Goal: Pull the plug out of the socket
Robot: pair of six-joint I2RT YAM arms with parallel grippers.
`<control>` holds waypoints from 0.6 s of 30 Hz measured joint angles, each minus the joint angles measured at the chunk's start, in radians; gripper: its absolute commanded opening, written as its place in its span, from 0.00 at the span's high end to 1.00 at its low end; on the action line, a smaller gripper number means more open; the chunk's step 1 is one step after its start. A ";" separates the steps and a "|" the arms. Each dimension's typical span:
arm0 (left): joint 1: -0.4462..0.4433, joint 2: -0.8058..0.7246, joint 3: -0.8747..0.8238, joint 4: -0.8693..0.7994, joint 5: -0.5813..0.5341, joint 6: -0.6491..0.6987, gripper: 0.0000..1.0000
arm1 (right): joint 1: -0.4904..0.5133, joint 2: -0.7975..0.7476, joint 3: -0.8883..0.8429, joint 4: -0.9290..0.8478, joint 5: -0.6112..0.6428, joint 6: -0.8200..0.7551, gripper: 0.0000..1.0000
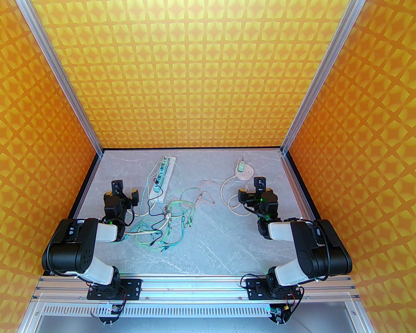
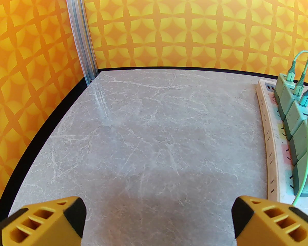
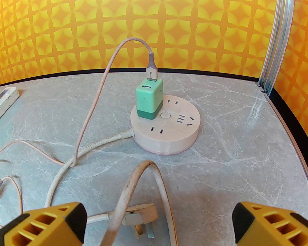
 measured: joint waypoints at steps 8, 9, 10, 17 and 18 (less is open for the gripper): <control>0.000 0.000 0.000 0.000 0.000 0.000 0.01 | 0.000 0.000 0.000 0.000 0.000 0.000 0.02; 0.000 0.000 0.000 0.000 0.000 0.000 0.01 | 0.000 0.000 0.000 0.000 0.000 0.000 0.01; 0.000 0.000 0.000 0.000 0.000 0.000 0.01 | 0.000 0.000 0.000 0.000 0.000 0.000 0.02; 0.000 -0.060 0.022 -0.109 0.000 -0.001 0.01 | 0.000 -0.001 0.000 0.000 0.002 0.001 0.02; 0.000 -0.092 0.046 -0.170 -0.001 0.000 0.01 | 0.000 -0.005 0.000 -0.002 0.006 0.002 0.02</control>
